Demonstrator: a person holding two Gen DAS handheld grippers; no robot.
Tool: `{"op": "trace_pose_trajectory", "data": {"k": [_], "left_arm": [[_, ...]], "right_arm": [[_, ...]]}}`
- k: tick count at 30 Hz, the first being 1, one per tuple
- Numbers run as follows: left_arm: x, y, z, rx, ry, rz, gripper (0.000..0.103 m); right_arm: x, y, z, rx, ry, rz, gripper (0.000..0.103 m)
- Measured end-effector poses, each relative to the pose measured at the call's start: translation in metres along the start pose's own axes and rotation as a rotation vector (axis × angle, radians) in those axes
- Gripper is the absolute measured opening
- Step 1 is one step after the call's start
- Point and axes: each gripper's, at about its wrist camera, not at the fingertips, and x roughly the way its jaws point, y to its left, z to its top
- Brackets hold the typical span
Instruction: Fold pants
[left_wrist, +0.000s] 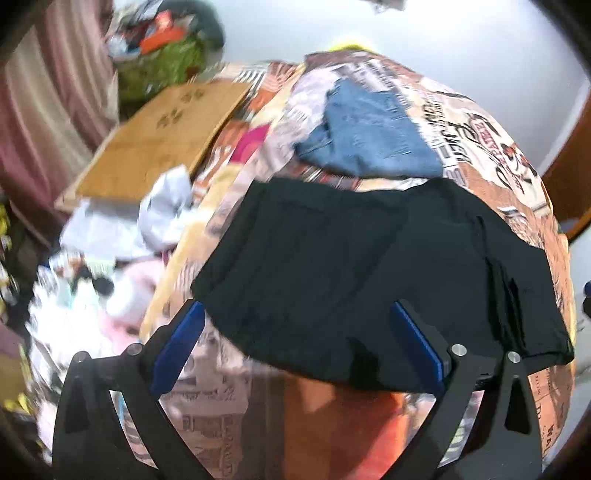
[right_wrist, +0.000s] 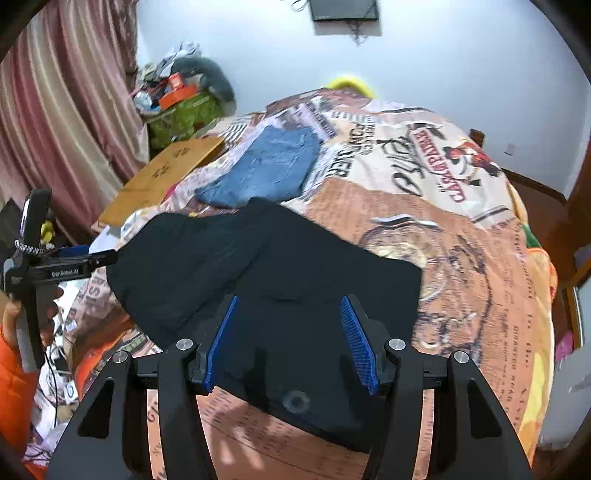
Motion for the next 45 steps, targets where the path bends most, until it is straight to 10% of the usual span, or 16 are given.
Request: {"op": "trace_pose_trajectory", "data": {"k": [13, 26, 35, 45], "left_arm": [[0.056, 0.032, -0.044, -0.292, 0.225, -0.269, 0.101], [0.102, 0.044, -0.008, -0.470, 0.307, -0.505, 0.101], [0.097, 0.041, -0.002, -0.408, 0.246, -0.306, 0.027], [0.015, 0.018, 0.006, -0.154, -0.027, -0.064, 0.016]], "right_arm": [[0.057, 0.018, -0.016, -0.043, 0.167, 0.017, 0.053], [0.062, 0.012, -0.020, 0.017, 0.181, 0.076, 0.059], [0.062, 0.010, -0.021, 0.031, 0.179, 0.090, 0.060], [0.051, 0.011, -0.022, 0.027, 0.165, 0.061, 0.060]]}}
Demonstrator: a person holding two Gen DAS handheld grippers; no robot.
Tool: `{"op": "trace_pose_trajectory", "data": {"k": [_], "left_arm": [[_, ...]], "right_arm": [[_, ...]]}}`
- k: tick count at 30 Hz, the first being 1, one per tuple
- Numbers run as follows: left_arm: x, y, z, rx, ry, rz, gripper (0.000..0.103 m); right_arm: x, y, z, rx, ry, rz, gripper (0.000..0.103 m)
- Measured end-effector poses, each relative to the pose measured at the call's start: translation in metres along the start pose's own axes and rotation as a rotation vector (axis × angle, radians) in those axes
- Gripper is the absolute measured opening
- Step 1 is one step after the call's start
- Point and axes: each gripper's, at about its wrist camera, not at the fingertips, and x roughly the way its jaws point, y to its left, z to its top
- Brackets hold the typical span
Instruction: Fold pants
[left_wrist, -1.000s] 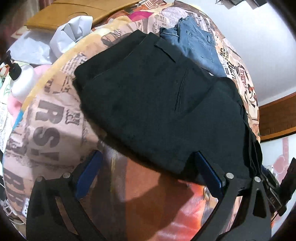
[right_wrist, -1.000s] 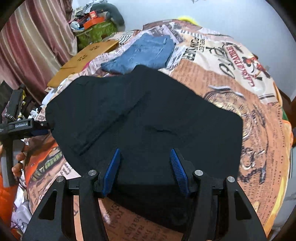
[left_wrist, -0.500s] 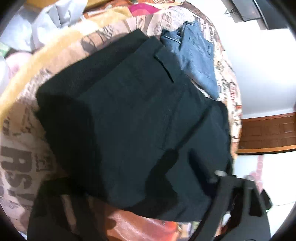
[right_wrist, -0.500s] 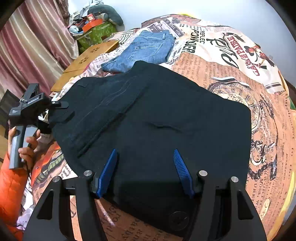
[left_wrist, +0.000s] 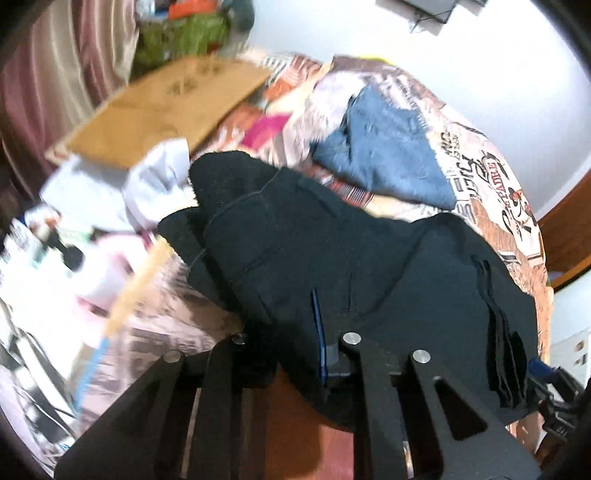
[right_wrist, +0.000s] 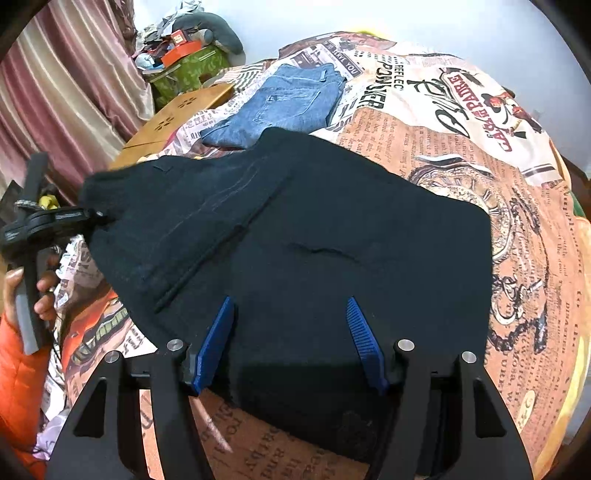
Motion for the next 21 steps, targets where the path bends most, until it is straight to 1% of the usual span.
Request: {"op": "trace_pose_trajectory", "data": {"k": [2, 3, 8, 15, 21], "left_arm": [[-0.012, -0.003, 0.003, 0.010, -0.008, 0.002, 0.016], [-0.020, -0.003, 0.005, 0.007, -0.020, -0.008, 0.016], [-0.054, -0.027, 0.015, 0.056, -0.098, -0.038, 0.016], [-0.087, -0.081, 0.035, 0.172, -0.189, -0.087, 0.016], [-0.109, -0.127, 0.040, 0.257, -0.234, -0.149, 0.016]], "right_arm": [[-0.005, 0.001, -0.002, -0.001, -0.006, -0.003, 0.060], [-0.008, 0.000, -0.003, -0.003, -0.009, -0.006, 0.060], [-0.025, -0.002, -0.008, -0.005, -0.037, -0.019, 0.060], [-0.047, -0.028, -0.020, 0.059, -0.076, -0.062, 0.060], [-0.055, -0.059, -0.031, 0.132, -0.088, -0.103, 0.060]]}}
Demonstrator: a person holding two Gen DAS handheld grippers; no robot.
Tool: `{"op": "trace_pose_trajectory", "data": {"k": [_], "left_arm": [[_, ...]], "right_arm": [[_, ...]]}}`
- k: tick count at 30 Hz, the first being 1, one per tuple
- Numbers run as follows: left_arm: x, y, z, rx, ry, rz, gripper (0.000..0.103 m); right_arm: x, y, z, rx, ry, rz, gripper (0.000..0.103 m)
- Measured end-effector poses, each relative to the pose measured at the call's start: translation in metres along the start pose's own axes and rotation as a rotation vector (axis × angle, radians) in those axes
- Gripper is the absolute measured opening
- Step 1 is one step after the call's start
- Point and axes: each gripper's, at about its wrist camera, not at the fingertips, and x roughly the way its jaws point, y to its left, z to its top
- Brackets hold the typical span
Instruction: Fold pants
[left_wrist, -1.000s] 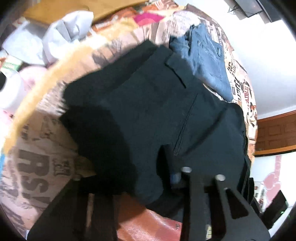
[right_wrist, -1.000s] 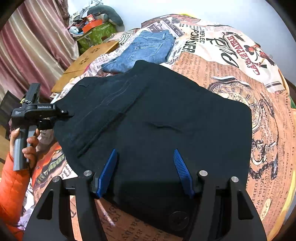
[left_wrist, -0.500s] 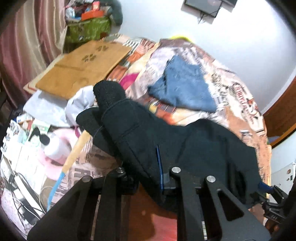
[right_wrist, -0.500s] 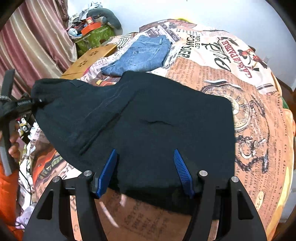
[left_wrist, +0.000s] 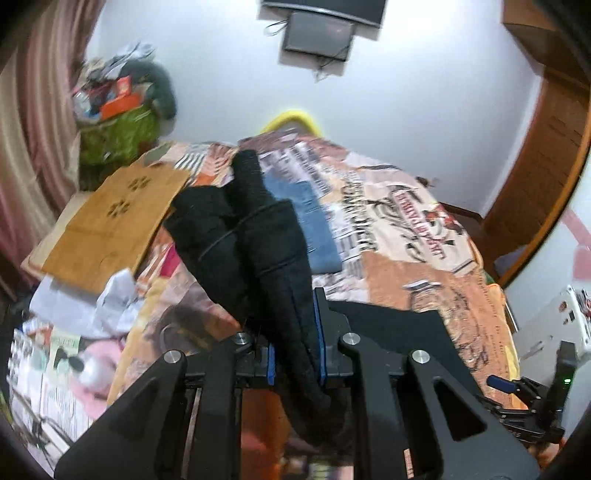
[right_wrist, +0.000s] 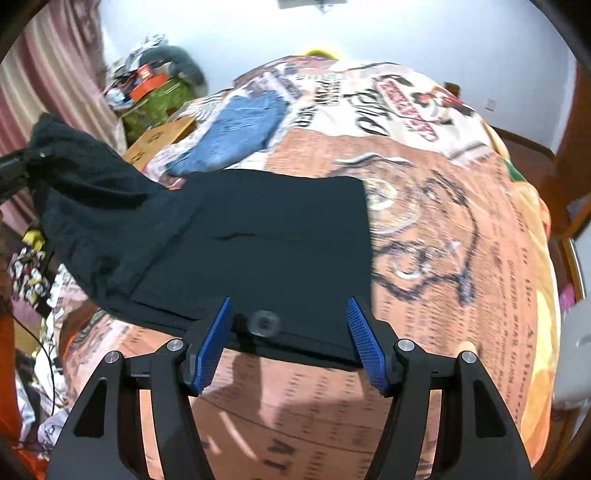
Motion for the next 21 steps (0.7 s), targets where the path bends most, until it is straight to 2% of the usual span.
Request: {"op": "trace_pose_trajectory", "data": {"k": [3, 6, 9, 13, 16, 21], "left_arm": [[0.002, -0.025, 0.009, 0.048, -0.011, -0.029, 0.016], [0.007, -0.051, 0.016, 0.097, -0.010, -0.064, 0.016], [0.018, -0.078, 0.021, 0.129, 0.016, -0.135, 0.016], [0.042, -0.109, 0.026, 0.137, 0.081, -0.242, 0.015], [0.066, -0.137, 0.021, 0.146, 0.161, -0.331, 0.015], [0.087, -0.180, -0.007, 0.242, 0.227, -0.363, 0.015]], "right_arm": [[0.008, -0.017, -0.005, 0.022, 0.020, -0.045, 0.060], [0.020, -0.031, -0.012, 0.070, 0.058, -0.009, 0.060], [0.021, -0.035, -0.015, 0.097, 0.048, 0.022, 0.060], [0.020, -0.036, -0.015, 0.101, 0.042, 0.039, 0.060], [0.019, -0.037, -0.016, 0.097, 0.041, 0.050, 0.060], [0.019, -0.040, -0.017, 0.105, 0.039, 0.066, 0.060]]}}
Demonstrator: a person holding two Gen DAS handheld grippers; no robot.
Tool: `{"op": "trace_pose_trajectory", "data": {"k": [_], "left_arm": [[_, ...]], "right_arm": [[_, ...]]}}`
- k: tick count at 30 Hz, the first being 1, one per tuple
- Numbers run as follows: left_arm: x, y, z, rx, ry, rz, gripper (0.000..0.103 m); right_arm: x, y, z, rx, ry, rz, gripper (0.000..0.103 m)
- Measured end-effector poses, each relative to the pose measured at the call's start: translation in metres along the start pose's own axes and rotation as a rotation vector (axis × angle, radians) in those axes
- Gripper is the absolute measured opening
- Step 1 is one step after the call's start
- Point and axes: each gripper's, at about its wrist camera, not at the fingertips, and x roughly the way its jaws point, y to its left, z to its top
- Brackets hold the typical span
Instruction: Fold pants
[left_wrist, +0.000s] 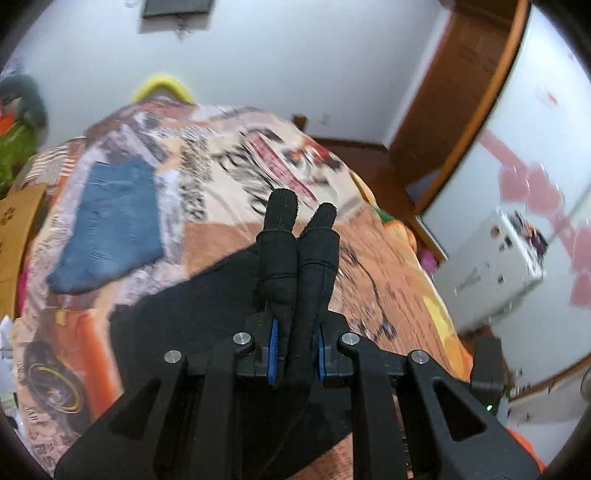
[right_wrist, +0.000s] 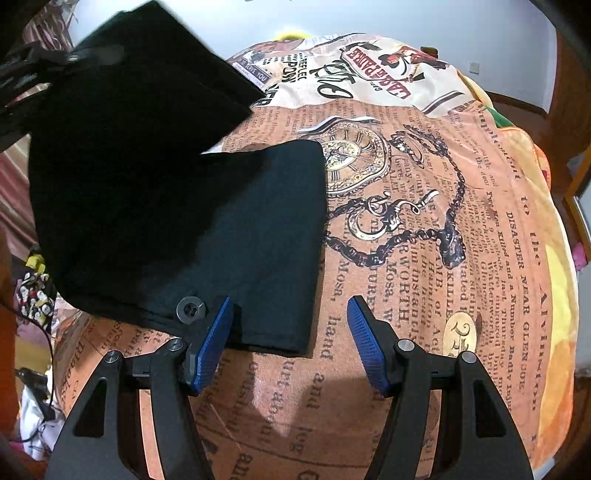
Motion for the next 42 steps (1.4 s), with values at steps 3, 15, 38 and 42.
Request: {"op": "trace_pose_trajectory", "data": {"k": [3, 15, 38, 42], "left_arm": [[0.022, -0.016, -0.015, 0.042, 0.067, -0.018, 0.015], [0.054, -0.035, -0.060, 0.149, 0.193, 0.023, 0.020], [0.040, 0.097, 0.011, 0.054, 0.116, 0.373, 0.079], [0.075, 0.146, 0.015, 0.040, 0.204, 0.477, 0.079]], "right_arm": [[-0.001, -0.001, -0.001, 0.006, -0.001, 0.009, 0.060], [-0.012, 0.000, -0.007, 0.019, -0.008, -0.010, 0.060], [-0.023, 0.006, -0.017, 0.034, -0.004, -0.042, 0.060], [-0.019, 0.006, -0.017, 0.041, 0.009, -0.040, 0.060]]}}
